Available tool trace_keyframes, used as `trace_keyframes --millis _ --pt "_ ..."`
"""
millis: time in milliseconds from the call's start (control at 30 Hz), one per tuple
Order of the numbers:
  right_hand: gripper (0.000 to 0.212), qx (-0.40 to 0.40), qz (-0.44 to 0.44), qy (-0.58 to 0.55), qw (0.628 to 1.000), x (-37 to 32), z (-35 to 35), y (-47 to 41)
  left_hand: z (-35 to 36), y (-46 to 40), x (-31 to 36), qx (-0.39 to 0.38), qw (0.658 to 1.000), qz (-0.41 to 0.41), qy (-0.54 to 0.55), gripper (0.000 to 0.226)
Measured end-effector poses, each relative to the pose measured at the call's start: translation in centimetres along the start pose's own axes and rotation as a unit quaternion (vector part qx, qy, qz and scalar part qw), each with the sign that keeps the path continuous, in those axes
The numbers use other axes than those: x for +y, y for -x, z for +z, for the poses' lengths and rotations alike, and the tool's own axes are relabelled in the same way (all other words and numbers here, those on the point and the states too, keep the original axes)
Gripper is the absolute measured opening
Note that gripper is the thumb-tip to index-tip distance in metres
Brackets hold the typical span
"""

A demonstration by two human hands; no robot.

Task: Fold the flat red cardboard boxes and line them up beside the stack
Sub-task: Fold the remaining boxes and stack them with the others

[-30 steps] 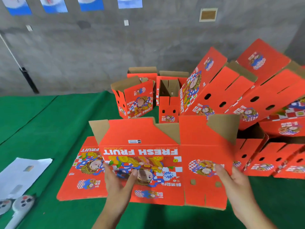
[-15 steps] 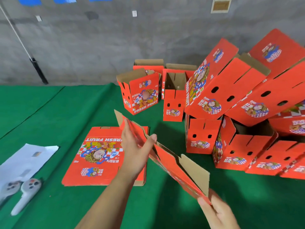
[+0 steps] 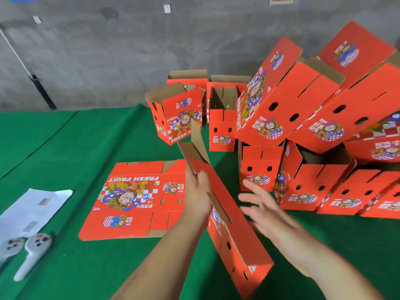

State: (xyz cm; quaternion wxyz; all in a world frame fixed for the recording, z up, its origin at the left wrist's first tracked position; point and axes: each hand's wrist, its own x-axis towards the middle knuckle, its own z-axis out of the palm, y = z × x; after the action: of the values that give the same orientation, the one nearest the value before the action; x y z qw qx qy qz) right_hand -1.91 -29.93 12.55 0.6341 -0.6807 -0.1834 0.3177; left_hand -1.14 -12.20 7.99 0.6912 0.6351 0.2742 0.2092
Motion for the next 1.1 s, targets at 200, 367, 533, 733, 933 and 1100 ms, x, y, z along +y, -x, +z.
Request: trace_keyframes --millis 200,367,533,733,933,1100 --pt "0.098 -0.036 0.035 0.152 0.987 0.1 1.1 -3.2 0.3 0.8 -0.8 -0.036 0.999 -0.027 -0.005 0.034" --pt "0.070 -0.023 0.036 0.065 0.997 0.7 1.0 -2.9 -0.2 1.0 -0.7 -0.038 0.999 0.013 -0.037 0.074" --pt "0.073 -0.049 0.045 0.093 0.993 0.9 1.7 -3.1 -0.2 0.5 1.1 0.021 1.000 -0.015 0.016 0.093" --pt "0.066 -0.032 0.036 0.167 0.985 2.2 1.0 -5.2 -2.0 -3.2 3.5 0.024 0.998 -0.029 -0.054 0.104" --pt "0.044 -0.005 0.087 0.152 0.984 2.7 0.9 -6.3 -2.6 -3.6 2.4 -0.025 0.989 -0.135 0.048 0.035" --pt "0.062 0.022 0.072 0.258 0.963 1.4 2.8 -5.2 -1.3 -3.6 1.8 0.000 0.973 -0.190 0.129 0.057"
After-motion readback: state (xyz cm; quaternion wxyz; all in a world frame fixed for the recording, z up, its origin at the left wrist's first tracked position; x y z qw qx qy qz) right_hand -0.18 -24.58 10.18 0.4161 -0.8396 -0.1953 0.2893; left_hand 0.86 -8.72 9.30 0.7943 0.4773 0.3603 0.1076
